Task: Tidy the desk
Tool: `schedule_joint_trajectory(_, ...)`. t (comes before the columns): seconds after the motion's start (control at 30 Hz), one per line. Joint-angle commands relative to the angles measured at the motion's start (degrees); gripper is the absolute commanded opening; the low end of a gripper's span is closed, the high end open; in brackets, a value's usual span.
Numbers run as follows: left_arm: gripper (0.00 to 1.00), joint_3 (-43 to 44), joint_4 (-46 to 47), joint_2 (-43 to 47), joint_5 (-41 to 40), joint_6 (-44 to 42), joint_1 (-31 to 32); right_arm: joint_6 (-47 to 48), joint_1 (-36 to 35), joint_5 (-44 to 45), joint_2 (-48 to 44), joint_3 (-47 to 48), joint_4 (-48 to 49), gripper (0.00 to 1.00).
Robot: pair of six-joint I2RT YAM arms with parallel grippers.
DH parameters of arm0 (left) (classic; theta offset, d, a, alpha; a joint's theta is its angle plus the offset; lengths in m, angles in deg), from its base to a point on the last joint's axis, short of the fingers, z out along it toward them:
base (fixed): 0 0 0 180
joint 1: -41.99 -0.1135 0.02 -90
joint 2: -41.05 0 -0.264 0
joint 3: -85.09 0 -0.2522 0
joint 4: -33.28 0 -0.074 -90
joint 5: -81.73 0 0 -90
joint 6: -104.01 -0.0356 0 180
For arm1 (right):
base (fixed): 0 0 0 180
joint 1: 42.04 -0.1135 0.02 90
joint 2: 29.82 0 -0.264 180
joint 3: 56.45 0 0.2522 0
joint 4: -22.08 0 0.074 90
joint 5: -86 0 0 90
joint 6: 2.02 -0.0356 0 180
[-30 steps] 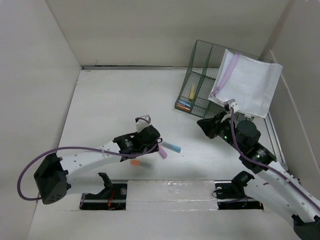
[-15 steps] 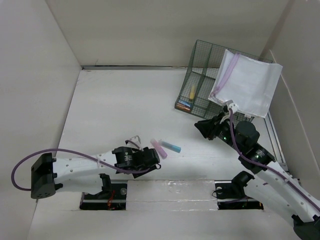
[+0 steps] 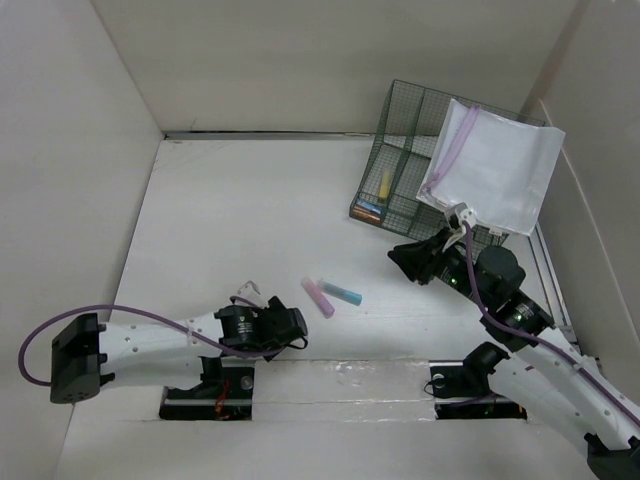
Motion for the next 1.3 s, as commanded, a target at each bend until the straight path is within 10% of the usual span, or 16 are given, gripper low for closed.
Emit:
schedule_joint_trajectory(0.0, 0.54, 0.8, 2.4, -3.3, -11.7, 8.9, -0.4, 0.1, 0.3, -2.1, -1.0, 0.7, 3.2, 0.31)
schedule_joint_trajectory(0.83, 0.43, 3.2, 24.2, -20.1, -5.4, -26.1, -21.0, 0.2, 0.3, 0.7, -0.7, 1.0, 1.7, 0.33)
schedule_joint_trajectory(1.27, 0.24, 14.2, 19.4, -38.6, -4.0, -39.3, -18.9, -0.3, 0.3, 2.2, 1.9, 0.9, 3.2, 0.48)
